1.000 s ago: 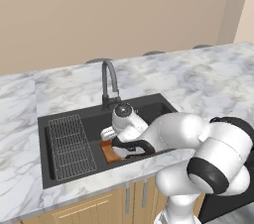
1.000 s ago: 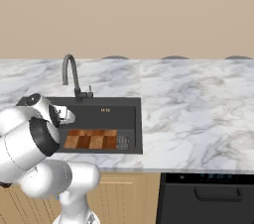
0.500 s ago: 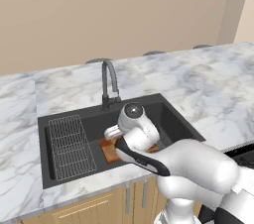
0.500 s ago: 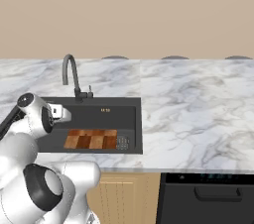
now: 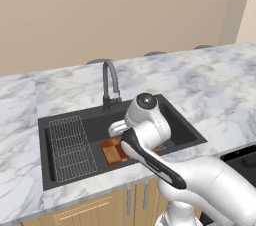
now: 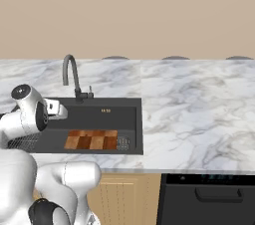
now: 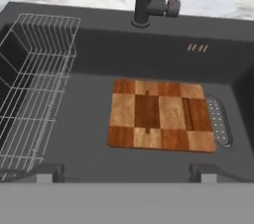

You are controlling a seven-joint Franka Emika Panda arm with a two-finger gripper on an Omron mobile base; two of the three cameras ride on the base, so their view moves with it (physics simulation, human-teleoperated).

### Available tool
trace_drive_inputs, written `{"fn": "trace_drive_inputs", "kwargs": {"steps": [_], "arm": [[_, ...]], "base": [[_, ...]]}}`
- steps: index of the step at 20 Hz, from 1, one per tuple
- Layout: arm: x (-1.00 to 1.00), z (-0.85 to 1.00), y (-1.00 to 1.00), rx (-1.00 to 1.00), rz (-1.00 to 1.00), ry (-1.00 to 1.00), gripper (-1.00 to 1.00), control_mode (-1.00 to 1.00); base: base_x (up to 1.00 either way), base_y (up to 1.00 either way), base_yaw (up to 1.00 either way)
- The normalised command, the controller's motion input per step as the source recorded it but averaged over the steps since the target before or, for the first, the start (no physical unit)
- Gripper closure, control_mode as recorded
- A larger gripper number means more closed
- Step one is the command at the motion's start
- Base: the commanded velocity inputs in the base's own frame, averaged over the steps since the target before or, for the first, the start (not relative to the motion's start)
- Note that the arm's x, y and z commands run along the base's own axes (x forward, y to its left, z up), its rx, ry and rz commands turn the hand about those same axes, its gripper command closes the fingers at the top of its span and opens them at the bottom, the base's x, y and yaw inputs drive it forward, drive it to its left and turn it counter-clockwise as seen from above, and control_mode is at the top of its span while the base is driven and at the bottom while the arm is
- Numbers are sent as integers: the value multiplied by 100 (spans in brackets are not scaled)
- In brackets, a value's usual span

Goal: Move the cutting board and knife to the sink. Then move spray from the cabinet to the counter.

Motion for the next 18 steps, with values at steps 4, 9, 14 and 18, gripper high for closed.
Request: {"fn": "trace_drive_inputs", "kwargs": {"steps": [4,9,14,18], "arm": [[-53,37,-13,0,-3,0,-100,-100],[-47,28,-17,0,-9,0,-100,-100],[-50,23,-23,0,-9,4,-100,-100],[-50,17,-23,0,-5,2,-100,-100]], "base": [[0,0,0],[0,0,0],[0,0,0],[0,0,0]]}}
